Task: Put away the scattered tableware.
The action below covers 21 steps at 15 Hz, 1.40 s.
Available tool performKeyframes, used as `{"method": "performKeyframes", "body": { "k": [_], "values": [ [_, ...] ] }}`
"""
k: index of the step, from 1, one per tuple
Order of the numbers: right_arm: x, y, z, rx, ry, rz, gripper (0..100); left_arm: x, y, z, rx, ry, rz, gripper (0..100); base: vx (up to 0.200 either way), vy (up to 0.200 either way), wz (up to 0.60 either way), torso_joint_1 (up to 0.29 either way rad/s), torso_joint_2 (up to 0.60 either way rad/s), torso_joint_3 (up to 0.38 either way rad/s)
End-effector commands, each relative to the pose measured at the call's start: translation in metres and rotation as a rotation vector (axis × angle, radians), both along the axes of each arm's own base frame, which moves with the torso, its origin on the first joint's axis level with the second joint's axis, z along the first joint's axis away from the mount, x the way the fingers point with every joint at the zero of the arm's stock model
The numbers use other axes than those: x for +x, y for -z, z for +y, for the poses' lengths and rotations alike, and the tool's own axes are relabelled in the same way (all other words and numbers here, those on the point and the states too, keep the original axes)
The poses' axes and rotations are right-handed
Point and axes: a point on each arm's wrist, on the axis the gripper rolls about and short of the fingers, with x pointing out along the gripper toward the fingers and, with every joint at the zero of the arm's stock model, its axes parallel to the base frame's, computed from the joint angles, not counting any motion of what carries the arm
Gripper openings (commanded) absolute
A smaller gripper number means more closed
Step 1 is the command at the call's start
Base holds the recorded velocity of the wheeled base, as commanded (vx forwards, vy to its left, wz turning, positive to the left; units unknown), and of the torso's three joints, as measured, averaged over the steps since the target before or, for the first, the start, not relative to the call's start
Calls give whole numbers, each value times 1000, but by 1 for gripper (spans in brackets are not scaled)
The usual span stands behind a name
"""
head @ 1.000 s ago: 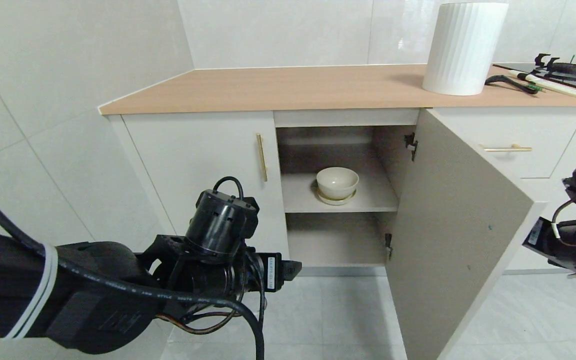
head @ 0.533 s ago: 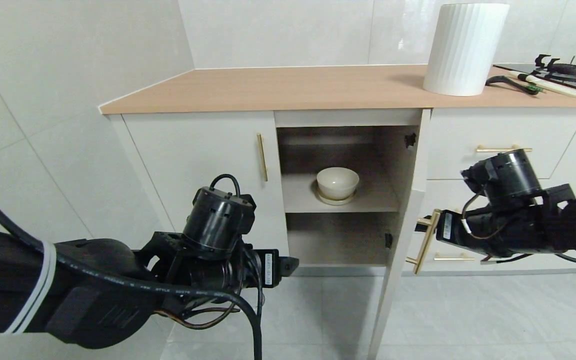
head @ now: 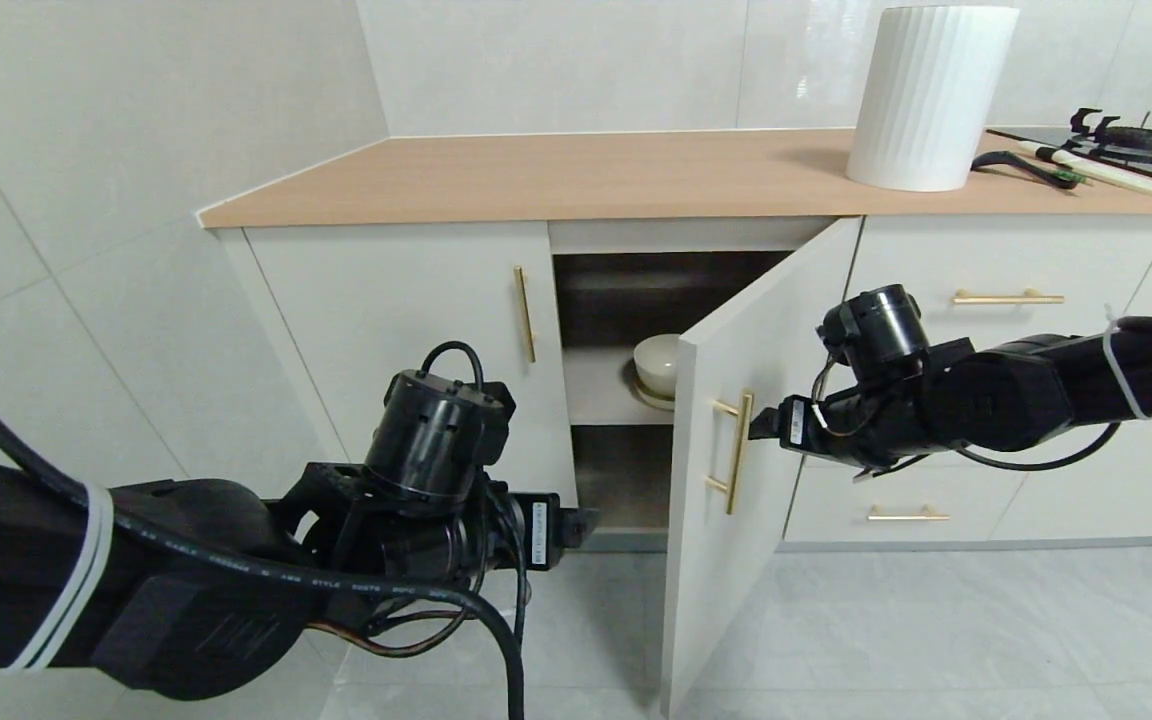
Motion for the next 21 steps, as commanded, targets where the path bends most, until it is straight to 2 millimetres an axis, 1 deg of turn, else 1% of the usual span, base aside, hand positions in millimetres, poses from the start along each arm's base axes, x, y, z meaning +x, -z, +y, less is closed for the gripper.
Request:
{"method": "performKeyframes", "body": {
  "k": [1,5,8,11,14,17,21],
  "values": [
    [10,12,2,-8,5,19,100,0,1,0,2,-1,2,100,0,0,0,0,0,0],
    [11,12,3,-7,7,17,100,-4,1,-1,3,3,-11,100,0,0,0,0,0,0],
    [16,14,5,-2,12,11,100,-7,-7,2,-9,-2,-34,100,200,0,0,-2,-1,4],
    [22,18,8,15,34,11,100,-7,-8,2,-12,-4,-37,100,200,0,0,2,4,1],
    [31,20,11,68,74,-28,100,-9,-11,4,-15,-5,-46,100,0,0,0,0,0,0],
    [40,29,14,65,134,-85,100,-10,-10,4,-14,-5,-44,100,0,0,0,0,0,0],
    [53,32,17,100,209,-147,100,-9,-8,4,-10,-5,-40,100,0,0,0,0,0,0]
  ]
}}
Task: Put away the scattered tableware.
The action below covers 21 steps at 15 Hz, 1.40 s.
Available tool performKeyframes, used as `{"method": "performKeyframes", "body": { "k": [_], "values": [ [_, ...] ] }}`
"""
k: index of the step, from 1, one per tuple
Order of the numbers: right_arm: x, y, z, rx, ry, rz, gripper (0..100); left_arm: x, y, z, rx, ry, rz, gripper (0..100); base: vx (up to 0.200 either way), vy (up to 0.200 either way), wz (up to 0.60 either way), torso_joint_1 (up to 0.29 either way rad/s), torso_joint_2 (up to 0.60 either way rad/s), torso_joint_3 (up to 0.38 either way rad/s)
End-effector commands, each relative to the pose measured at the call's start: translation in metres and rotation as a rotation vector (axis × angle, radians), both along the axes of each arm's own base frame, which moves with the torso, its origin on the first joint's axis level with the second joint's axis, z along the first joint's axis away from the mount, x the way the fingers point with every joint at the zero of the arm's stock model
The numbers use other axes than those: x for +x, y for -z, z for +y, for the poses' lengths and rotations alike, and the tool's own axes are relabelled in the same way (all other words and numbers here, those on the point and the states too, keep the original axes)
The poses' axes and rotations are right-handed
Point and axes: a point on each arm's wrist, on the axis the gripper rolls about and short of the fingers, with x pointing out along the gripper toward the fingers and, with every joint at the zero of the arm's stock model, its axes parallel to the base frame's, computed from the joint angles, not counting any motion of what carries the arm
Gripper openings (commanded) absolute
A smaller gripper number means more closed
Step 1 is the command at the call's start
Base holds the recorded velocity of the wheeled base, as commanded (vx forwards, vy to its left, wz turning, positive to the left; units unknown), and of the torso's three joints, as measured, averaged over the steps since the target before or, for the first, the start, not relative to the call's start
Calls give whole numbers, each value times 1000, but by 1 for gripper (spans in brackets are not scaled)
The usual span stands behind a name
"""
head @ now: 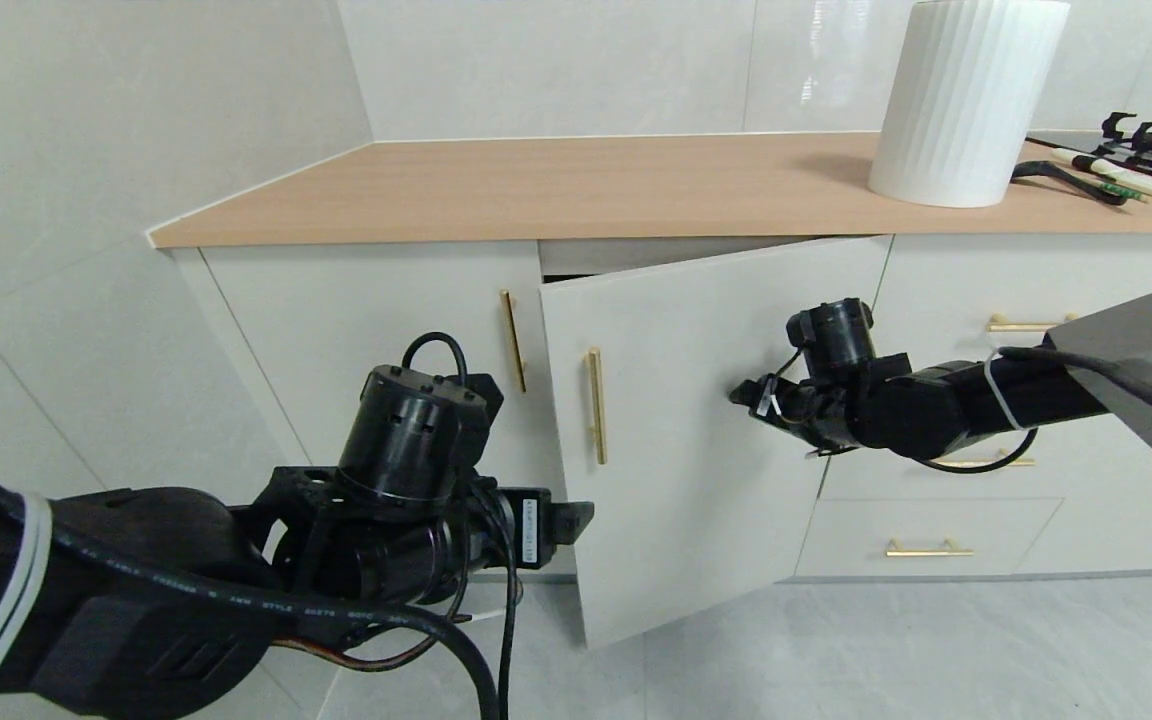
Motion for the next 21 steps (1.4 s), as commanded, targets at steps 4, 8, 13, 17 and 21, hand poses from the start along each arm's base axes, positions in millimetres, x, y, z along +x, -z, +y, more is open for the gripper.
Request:
{"method": "performKeyframes", "body": {
  "k": [4,8,13,17,21],
  "values": [
    [17,8,5,12,94,-70,100,1,2,-1,3,-2,4,100,0,0,0,0,0,0],
    [25,3,1,76,131,-132,100,2,2,-1,3,-2,6,100,0,0,0,0,0,0],
    [42,6,-11,63,216,-173,100,3,6,-2,10,-2,14,100,0,0,0,0,0,0],
    [49,6,-19,75,253,-211,100,3,7,-2,11,-2,19,100,0,0,0,0,0,0],
    [48,4,-20,76,259,-218,100,3,7,-2,11,-2,19,100,0,0,0,0,0,0]
  ]
}}
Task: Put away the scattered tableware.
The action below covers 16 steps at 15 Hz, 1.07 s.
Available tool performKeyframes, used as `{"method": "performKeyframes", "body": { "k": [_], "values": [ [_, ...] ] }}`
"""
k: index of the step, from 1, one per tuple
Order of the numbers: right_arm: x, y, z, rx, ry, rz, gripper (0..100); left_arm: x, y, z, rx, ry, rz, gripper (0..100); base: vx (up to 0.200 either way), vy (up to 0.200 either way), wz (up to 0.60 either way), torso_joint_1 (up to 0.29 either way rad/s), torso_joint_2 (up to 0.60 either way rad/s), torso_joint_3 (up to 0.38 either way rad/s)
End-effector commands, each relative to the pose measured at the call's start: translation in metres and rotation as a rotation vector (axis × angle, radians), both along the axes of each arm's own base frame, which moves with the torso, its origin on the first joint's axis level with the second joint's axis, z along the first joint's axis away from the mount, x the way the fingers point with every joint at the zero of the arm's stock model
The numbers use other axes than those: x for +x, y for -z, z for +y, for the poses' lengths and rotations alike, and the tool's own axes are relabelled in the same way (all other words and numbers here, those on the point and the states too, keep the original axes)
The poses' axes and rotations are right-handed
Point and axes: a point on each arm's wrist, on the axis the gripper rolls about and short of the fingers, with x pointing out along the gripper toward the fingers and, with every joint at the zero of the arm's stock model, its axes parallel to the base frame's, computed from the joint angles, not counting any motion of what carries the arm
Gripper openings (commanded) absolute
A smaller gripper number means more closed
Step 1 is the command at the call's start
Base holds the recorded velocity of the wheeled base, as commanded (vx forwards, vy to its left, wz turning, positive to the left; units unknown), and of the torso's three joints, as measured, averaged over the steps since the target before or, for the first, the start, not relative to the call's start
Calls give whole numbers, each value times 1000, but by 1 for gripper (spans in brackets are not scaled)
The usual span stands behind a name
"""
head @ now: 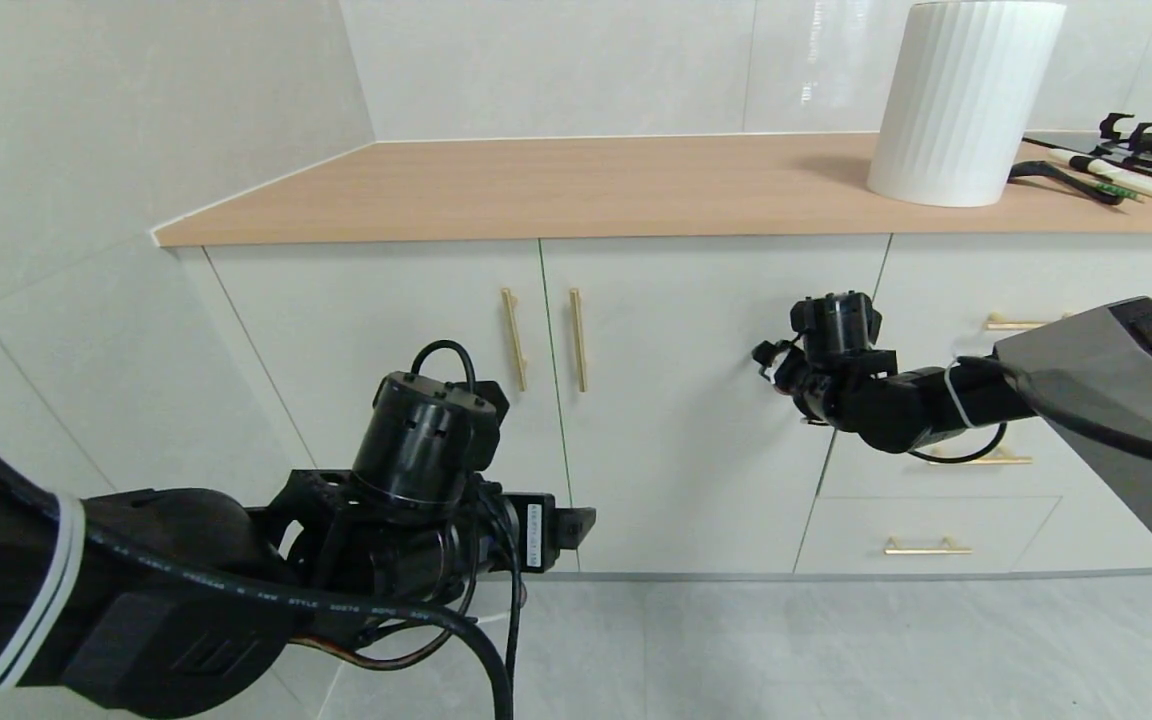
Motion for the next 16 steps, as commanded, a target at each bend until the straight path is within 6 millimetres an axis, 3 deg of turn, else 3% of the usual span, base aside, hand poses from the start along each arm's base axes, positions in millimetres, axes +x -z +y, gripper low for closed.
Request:
{"method": "performKeyframes", "body": {
  "k": [1,3,4,6,7,8,9,11,13,15,16],
  "values": [
    [-7,-7,-2,1,-1,-3,100,0,1,0,1,0,2,100,0,0,0,0,0,0],
    [-32,-37,-2,16,-34,-29,100,1,-2,2,-3,-7,-6,100,0,0,0,0,0,0],
    [-56,-55,-1,19,-56,-38,100,4,-6,9,-10,-32,-16,100,0,0,0,0,0,0],
    [-60,-57,-2,19,-57,-38,100,5,-6,10,-11,-36,-17,100,0,0,0,0,0,0],
    [-141,-108,-31,-48,-92,-97,100,8,-22,41,-36,-138,-57,100,0,0,0,0,0,0],
    [-170,-121,-43,-71,-95,-124,100,-2,-22,53,-30,-168,-59,100,0,0,0,0,0,0],
    [-214,-129,-61,-118,-105,-150,100,-23,-24,70,-25,-192,-68,100,0,0,0,0,0,0],
    [-276,-128,-87,-220,-127,-188,100,-59,-34,95,-55,-214,-123,100,0,0,0,0,0,0],
    [-361,-121,-125,-356,-109,-320,100,-115,-48,134,-74,-247,-258,100,0,0,0,0,0,0],
    [-410,-111,-145,-520,-52,-422,100,-155,-52,163,11,-291,-374,100,0,0,0,0,0,0],
    [-419,-109,-149,-545,-27,-439,100,-164,-53,168,34,-309,-398,100,0,0,0,0,0,0]
  ]
}}
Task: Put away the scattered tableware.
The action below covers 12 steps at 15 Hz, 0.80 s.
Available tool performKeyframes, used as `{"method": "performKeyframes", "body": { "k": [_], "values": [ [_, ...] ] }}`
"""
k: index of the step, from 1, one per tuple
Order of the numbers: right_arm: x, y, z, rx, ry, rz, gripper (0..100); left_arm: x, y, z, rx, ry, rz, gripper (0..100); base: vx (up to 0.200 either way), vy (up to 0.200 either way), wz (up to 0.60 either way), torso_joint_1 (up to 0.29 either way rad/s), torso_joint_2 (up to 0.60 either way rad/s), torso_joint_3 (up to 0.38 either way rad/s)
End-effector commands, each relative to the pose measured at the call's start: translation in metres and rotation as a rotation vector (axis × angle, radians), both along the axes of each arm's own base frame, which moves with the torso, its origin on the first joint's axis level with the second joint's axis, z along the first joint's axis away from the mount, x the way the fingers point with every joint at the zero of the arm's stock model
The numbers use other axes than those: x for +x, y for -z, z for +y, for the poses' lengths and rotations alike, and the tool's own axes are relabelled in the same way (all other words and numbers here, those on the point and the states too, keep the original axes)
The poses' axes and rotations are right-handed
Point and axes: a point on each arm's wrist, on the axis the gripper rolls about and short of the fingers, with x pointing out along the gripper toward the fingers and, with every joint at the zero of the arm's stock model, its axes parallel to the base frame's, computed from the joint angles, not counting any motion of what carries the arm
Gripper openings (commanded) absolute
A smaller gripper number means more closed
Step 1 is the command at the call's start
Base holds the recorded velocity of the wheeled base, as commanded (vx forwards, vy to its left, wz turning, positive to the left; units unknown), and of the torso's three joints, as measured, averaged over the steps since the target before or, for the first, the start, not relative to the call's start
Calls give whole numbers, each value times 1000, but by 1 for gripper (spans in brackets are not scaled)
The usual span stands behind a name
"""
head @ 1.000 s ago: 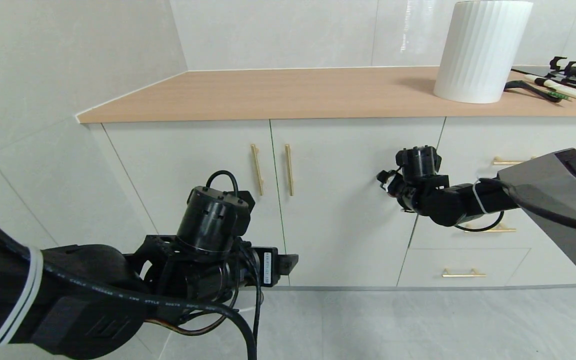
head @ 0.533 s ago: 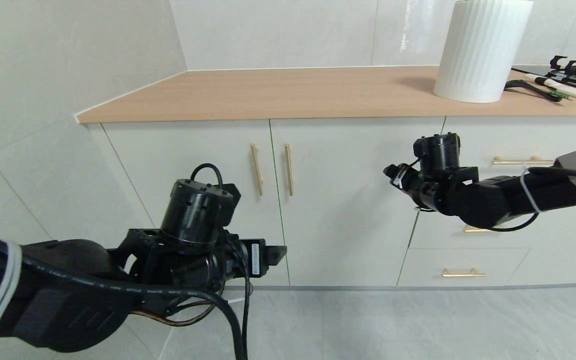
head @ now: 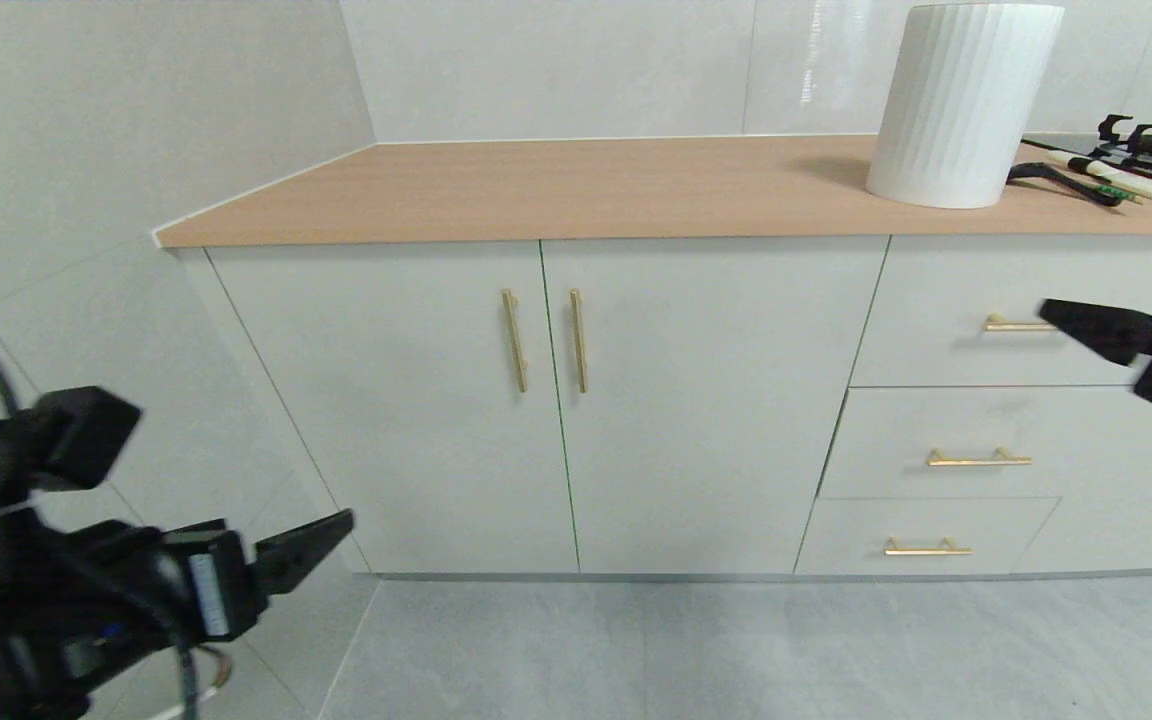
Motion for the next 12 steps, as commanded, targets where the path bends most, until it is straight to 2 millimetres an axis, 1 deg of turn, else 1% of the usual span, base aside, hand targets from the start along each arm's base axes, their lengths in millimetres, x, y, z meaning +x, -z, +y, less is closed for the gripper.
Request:
{"method": "performKeyframes", "body": {
  "k": [1,2,3,4,5,6,7,8,9,10,12],
  "values": [
    [-147,35,-55,-220,164,-271,100,-93,-5,51,91,-138,-231,100,0,0,0,0,0,0],
    [-165,39,-59,-232,220,-291,100,-114,-2,56,115,-145,-269,100,0,0,0,0,0,0],
    [-180,44,-60,-241,260,-312,100,-128,2,59,135,-140,-289,100,0,0,0,0,0,0],
    [-202,55,-60,-270,321,-332,100,-146,11,64,164,-150,-303,100,0,0,0,0,0,0],
    [-217,66,-60,-294,348,-343,100,-161,20,67,181,-170,-310,100,0,0,0,0,0,0],
    [-222,72,-60,-315,363,-335,100,-172,28,70,203,-175,-318,100,0,0,0,0,0,0],
    [-225,73,-59,-317,395,-343,100,-182,37,73,220,-183,-334,100,0,0,0,0,0,0],
    [-230,77,-58,-324,405,-360,100,-189,44,74,238,-212,-337,100,0,0,0,0,0,0],
    [-229,87,-57,-355,399,-339,100,-188,46,75,262,-310,-311,100,0,0,0,0,0,0],
    [-221,98,-57,-366,396,-302,100,-189,46,74,279,-399,-302,100,0,0,0,0,0,0],
    [-211,111,-57,-363,391,-275,100,-187,51,72,281,-453,-278,100,0,0,0,0,0,0]
  ]
}}
